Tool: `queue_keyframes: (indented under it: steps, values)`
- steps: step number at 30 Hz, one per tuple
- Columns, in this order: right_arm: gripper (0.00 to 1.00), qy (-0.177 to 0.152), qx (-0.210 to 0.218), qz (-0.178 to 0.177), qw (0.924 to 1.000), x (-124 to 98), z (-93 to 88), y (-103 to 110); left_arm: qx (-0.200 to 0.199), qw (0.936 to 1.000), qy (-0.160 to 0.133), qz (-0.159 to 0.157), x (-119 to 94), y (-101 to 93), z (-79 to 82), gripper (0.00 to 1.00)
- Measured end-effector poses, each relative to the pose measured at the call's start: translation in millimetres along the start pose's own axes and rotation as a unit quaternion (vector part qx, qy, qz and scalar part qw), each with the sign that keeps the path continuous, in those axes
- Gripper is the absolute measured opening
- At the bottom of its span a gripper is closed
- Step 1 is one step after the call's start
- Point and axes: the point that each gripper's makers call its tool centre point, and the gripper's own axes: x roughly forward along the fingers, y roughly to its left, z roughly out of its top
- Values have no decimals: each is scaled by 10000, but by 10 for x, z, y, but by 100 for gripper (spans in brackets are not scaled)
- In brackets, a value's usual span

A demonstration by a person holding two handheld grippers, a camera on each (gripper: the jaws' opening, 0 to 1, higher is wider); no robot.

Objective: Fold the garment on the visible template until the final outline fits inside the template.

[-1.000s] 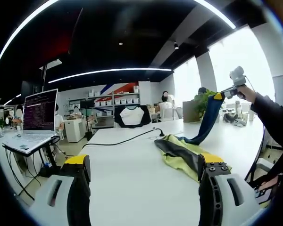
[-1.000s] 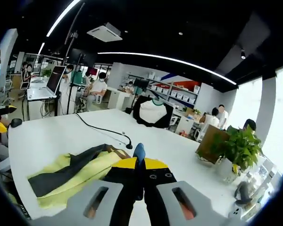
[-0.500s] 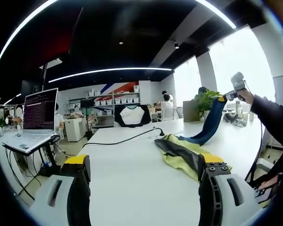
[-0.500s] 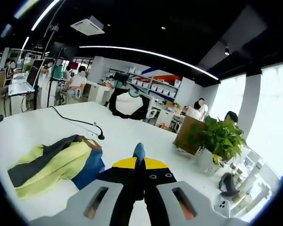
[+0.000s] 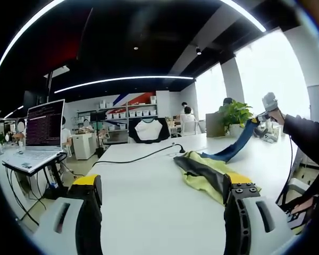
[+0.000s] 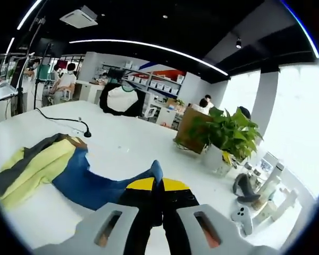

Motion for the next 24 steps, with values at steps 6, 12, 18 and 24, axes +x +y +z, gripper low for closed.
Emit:
queue_keyframes:
  steps: [6, 12, 18, 24]
  values:
    - [0, 247, 23, -146, 9996, 85, -351, -38, 5, 10000, 15, -5, 1, -1, -5, 100]
    - [0, 493, 108, -226, 9985, 127, -672, -57, -5, 10000, 16, 7, -4, 10, -5, 100]
    - [0, 689, 171, -328, 9969, 140, -909, -96, -1, 10000, 42, 0, -1, 10, -13, 100]
    - [0, 979, 230, -328, 9944, 187, -1187, -106, 11, 10000, 33, 20, -2, 13, -5, 100]
